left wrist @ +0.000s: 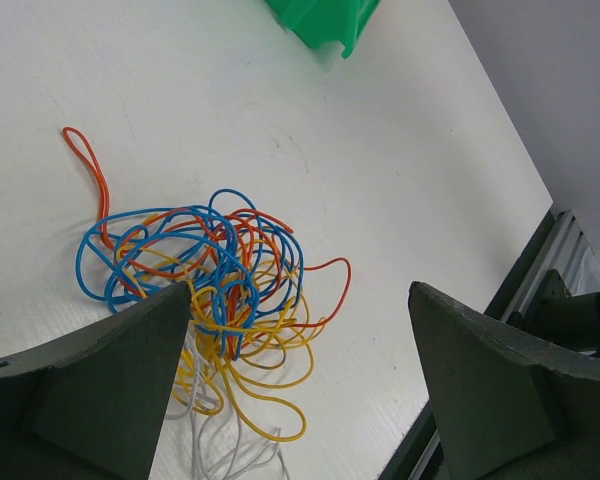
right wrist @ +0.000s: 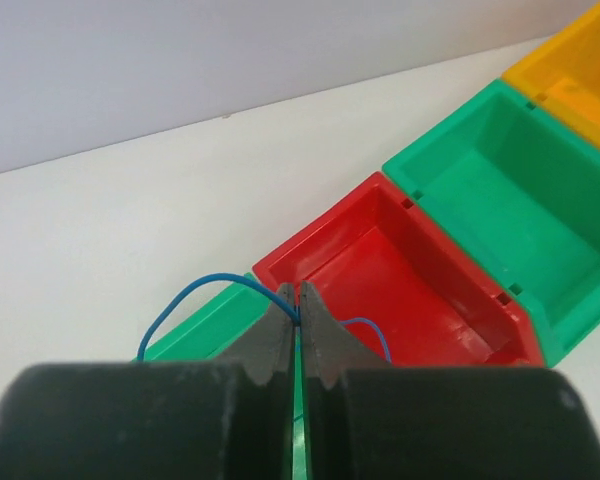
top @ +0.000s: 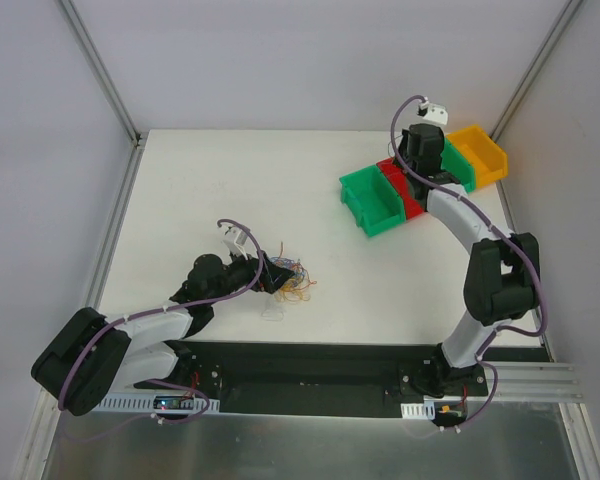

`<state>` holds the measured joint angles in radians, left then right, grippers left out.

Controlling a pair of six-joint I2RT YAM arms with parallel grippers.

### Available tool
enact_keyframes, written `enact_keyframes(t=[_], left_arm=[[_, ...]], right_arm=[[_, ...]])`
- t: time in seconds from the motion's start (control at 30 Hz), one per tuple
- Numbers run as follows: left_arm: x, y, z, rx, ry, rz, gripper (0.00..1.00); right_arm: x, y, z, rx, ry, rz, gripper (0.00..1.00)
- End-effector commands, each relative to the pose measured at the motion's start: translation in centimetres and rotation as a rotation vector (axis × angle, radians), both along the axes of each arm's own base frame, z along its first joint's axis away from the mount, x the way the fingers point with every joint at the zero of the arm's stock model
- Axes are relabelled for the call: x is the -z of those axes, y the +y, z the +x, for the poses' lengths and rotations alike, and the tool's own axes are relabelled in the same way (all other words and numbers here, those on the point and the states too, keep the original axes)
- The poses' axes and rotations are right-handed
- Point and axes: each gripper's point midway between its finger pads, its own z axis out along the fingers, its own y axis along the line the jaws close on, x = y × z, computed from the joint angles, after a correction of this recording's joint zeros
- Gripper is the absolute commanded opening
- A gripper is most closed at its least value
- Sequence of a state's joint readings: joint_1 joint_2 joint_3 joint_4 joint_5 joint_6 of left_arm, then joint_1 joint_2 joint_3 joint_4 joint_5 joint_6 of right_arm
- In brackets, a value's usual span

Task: Untangle the cables

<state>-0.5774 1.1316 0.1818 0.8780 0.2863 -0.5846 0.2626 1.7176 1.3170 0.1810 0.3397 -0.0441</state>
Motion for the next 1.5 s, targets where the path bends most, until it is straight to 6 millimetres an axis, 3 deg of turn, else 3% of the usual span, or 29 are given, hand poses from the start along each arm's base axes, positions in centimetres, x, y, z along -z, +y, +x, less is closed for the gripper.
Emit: enact_keyframes(t=[0.0, 0.3, 0.4, 0.67, 0.83, 0.97, 1.13, 1.27, 1.47], left_arm=[[-1.5, -0.8, 0.1, 0.035, -0.062, -0.026, 0.90], [-1.6, -0.8, 0.0, 0.037, -0.065, -0.027, 0.91], [-1.6, -0.7, 0.0, 0.034, -0.066, -0.027, 0.90], [-1.3, -0.9, 0.2, 0.037, -0.064, -0.023, 0.91], [-2.0, -1.7, -0.9, 0.103, -0.123, -0.032, 0.96], [-2.4, -1.6, -1.6, 0.111, -0.103, -0.006, 0.99], [-2.7, 0.7, -0.1, -0.077, 0.021, 0.089, 0.96], [-3.0, 2.0, 0.3, -0.156, 0.103, 0.163, 0.94], [-4.4, 2.6, 0.6, -0.180, 0.100, 0.197, 0.93]], right_arm=[[-4.6, 0.8, 0.2, -0.030, -0.074, 0.300, 0.01], [-4.4, -2.1, 1.1, 0.013, -0.062, 0.571, 0.01], [-4.7, -2.3, 1.0, -0.016, -0.060, 0.599, 0.01], [-5.0, -1.5, 1.6, -0.075, -0.078, 0.823, 0.01], [-7.7, 0.0, 1.2, -0.144, -0.199, 0.937, 0.01], [-4.9, -0.2, 0.0, -0.050, -0.159, 0.789, 0.01], [-0.6, -1.7, -1.6, 0.093, -0.093, 0.486, 0.01], [0.1, -2.4, -2.5, 0.163, -0.060, 0.302, 0.01], [1.3, -0.7, -2.4, 0.063, -0.014, 0.104, 0.01]])
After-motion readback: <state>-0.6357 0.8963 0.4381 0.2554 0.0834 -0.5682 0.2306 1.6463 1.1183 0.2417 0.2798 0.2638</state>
